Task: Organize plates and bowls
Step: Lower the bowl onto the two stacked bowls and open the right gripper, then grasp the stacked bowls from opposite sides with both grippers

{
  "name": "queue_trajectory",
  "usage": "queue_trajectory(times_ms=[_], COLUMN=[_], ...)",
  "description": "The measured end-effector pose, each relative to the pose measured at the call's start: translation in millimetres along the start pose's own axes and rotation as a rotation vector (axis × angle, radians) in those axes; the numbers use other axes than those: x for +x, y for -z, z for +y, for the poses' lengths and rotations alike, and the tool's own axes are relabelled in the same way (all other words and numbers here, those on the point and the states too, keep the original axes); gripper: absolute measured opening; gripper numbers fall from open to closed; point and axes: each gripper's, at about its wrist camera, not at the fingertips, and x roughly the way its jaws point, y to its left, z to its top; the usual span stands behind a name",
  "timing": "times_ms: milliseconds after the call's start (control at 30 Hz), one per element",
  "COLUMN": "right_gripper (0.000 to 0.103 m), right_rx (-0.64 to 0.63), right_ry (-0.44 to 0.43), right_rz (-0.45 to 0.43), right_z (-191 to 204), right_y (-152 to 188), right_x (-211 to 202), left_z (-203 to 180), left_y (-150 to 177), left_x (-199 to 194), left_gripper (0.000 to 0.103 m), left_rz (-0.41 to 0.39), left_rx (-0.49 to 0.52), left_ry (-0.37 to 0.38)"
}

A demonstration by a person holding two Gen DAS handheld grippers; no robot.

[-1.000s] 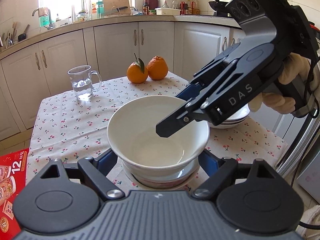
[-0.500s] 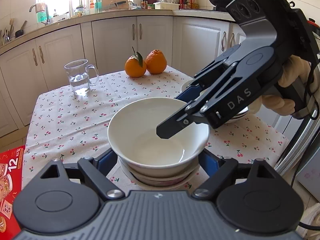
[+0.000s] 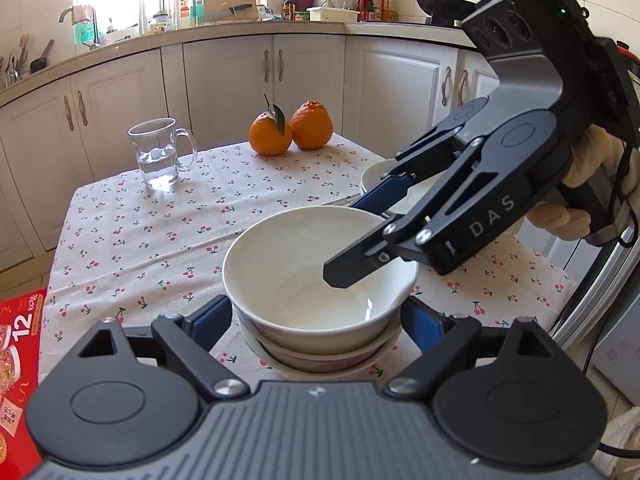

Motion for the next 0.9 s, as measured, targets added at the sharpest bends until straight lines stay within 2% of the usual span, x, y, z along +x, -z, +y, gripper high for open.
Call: queue_trajectory(times_ms=[167, 467, 600, 667, 767, 900], right_gripper=[0.08, 0.084, 0.099, 0.102, 0.103, 0.103], right_rx=[-0.035, -0.078, -0.081, -0.091, -0.106, -0.123], right_ry=[0.011, 0.074, 0.082, 0.085, 0.103, 0.148], right_rz=[-0.009, -0.037, -0.09, -0.112, -0.113, -0.073], right_z=[8, 19, 23, 26, 32, 38], right_y=[4, 17, 21, 25, 33, 47], right_x=[-3, -15, -35, -45, -53, -50], left_z=[-1, 2, 5, 6, 9, 15], left_y=[1, 9, 12, 14, 18, 25], left_x=[-6, -15, -20, -22, -21, -16], left_gripper=[0.094, 0.094, 0.094, 0.094, 0.094, 0.094], left_rz=[-0.003, 0.012, 0.02, 0.029, 0.046, 0.08], left_rx=[0.021, 0.04, 0.072, 0.093, 0.123, 0.146], left_ry=[0.007, 0.023, 0.028, 0.026, 0.018, 0.029])
